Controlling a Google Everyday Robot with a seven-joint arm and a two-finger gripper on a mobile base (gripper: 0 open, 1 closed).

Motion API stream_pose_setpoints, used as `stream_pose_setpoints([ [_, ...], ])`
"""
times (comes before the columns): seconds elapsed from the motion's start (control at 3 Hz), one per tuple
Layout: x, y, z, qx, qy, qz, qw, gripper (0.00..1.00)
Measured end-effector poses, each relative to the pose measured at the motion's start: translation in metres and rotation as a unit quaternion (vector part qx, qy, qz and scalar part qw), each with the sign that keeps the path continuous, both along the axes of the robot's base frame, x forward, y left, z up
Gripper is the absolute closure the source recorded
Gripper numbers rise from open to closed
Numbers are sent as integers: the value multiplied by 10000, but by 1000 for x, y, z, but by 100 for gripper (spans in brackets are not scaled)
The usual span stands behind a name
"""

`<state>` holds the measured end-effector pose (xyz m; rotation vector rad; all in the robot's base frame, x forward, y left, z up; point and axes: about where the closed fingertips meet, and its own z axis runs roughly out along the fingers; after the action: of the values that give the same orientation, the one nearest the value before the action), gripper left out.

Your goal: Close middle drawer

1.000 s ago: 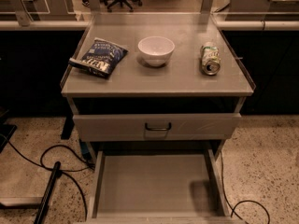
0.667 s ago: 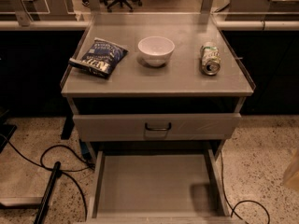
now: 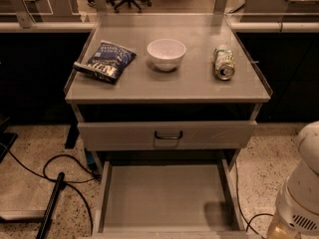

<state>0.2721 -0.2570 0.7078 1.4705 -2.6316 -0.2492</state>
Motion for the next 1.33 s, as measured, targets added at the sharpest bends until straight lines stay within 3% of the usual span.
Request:
stream_pose_setpoints([
  [0.33, 0, 0, 0, 0, 0, 0, 10000, 100],
  [0.67, -10, 5, -41, 139, 217, -134, 9996, 100],
  [1.0, -13, 17, -128, 435, 582, -447, 9964, 100],
  [1.33, -13, 17, -128, 435, 582, -447, 9964, 100],
])
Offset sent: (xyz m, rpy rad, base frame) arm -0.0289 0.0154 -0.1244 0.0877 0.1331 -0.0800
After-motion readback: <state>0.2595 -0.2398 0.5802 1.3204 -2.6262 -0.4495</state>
